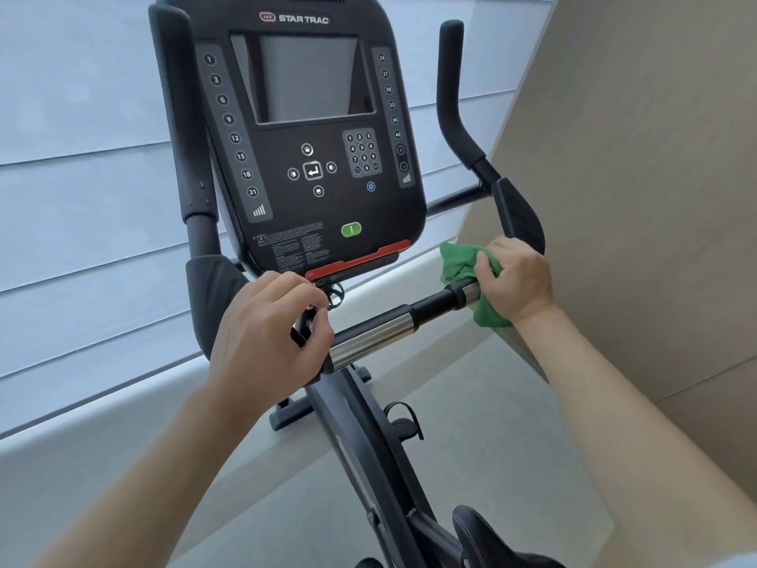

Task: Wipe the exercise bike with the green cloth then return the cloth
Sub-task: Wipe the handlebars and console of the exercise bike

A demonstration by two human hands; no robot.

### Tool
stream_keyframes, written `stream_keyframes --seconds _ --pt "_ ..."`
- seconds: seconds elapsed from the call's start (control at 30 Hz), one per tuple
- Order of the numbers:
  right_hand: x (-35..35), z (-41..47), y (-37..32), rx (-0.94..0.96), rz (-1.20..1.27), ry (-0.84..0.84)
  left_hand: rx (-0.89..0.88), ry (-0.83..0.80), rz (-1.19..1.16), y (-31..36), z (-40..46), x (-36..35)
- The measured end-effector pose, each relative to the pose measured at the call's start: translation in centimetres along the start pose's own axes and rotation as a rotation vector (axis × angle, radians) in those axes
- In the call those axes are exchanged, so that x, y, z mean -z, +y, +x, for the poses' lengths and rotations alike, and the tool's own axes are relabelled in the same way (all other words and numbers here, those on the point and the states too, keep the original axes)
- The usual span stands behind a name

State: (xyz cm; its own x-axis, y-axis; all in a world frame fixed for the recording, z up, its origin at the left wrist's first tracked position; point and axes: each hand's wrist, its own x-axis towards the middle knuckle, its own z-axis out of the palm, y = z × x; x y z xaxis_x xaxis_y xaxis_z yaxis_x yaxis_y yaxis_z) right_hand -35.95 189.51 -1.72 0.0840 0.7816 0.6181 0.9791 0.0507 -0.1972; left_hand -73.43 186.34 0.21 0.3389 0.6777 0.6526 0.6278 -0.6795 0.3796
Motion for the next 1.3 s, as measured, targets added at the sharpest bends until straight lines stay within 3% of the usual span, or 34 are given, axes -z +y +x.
stream_keyframes --seconds 0.2,0.43,0.57,0.8,1.0,1.13,1.3 --pt "-0.3 -2.2 -6.5 -0.008 -0.012 0.011 0.043 0.011 -0.039 0.3 0.1 0.0" --pt "-0.5 -6.2 -19.9 0.073 0.215 -0.069 0.045 -0.015 -0.069 0.3 0.2 0.2" --pt "-0.9 -7.5 -23.8 0.102 0.229 -0.111 0.065 -0.002 -0.096 0.2 0.2 0.3" --pt "-1.4 -5.6 -17.2 0.408 0.350 -0.056 0.109 -0.022 -0.008 0.3 0.3 0.4" --pt "-1.0 -2.3 -5.6 0.265 0.122 0.008 0.102 -0.047 0.051 0.2 0.3 -0.1" --pt "-0.4 -0.5 -1.4 0.076 0.068 0.007 0.115 -0.027 0.075 -0.2 0.3 -0.3" --pt "0.0 -0.2 -0.6 -0.014 0.009 -0.024 0.119 -0.019 0.071 -0.1 0.3 -0.6"
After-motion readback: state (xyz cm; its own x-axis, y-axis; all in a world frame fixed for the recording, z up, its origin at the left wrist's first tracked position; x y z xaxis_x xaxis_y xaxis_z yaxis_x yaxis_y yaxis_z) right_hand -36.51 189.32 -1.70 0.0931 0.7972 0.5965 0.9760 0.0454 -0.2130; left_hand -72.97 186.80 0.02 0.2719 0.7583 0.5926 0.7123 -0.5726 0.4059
